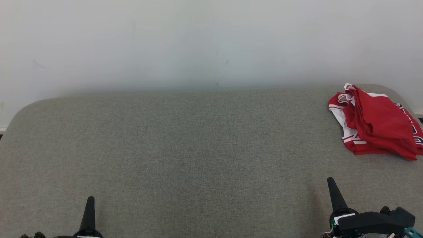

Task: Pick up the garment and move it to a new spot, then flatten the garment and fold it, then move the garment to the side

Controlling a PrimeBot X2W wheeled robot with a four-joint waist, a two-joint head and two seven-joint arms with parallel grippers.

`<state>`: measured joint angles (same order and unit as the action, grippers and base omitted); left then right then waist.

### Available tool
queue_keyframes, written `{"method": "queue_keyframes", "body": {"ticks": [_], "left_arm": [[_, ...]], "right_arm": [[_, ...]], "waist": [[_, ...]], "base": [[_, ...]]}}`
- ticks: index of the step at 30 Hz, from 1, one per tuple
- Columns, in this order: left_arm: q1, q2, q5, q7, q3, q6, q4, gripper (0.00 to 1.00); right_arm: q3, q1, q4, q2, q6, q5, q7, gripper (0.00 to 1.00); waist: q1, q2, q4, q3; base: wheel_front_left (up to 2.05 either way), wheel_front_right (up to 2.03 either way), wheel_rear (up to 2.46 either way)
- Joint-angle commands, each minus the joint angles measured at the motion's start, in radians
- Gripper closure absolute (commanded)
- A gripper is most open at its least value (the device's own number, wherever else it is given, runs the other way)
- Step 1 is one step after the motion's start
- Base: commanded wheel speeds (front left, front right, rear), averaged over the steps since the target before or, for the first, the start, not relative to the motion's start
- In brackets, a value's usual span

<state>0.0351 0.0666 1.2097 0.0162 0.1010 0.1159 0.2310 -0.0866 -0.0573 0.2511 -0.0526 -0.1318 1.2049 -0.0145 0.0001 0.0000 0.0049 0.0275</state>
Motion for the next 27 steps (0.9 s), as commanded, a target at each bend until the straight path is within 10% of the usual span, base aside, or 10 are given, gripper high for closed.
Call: {"method": "queue_keyframes", "body": {"ticks": [1,27], "left_arm": [[0.022,-0.001,0.029,0.005,0.004,0.009,-0.006,1.00],[0.056,-0.011,0.248,0.061,0.011,0.014,0.007,1.00]], "right_arm": [[-0.003,-0.016,-0.009,0.002,0.001,0.029,-0.007,1.00],[-0.018,-0.040,-0.008,0.003,0.002,0.249,-0.063,1.00]], "waist": [[-0.0001,0.0000,0.000,-0.001],[-0.0001,0.0000,-0.003,-0.017]], "base": [[0.00,0.00,0.00],[0.00,0.00,0.00]]}}
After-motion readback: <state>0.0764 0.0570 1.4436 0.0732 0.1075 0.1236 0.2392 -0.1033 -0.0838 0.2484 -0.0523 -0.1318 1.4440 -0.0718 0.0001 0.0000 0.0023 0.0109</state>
